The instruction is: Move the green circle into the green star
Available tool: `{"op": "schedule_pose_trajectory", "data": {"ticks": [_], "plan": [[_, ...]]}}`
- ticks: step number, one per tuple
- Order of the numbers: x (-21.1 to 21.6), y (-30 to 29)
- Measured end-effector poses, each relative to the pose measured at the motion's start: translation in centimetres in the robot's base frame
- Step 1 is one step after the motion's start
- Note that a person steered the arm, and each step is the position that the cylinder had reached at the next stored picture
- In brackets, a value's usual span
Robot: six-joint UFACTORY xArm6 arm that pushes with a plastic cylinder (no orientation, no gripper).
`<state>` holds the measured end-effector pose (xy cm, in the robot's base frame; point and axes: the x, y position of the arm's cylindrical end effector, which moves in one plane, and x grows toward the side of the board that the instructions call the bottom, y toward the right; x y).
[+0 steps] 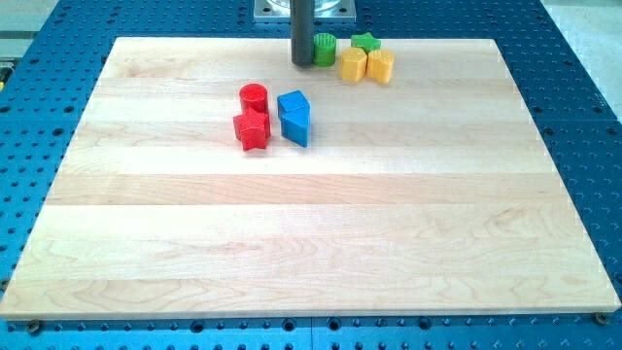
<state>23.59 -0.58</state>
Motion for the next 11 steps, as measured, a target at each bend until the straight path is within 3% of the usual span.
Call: {"op": "schedule_pose_trajectory", "data": {"ticks": [3,6,8,11], "plan": [[-2.5,0.3],[-2.1,8.0],[-4.3,8.4],[-0.3,12.2]]}}
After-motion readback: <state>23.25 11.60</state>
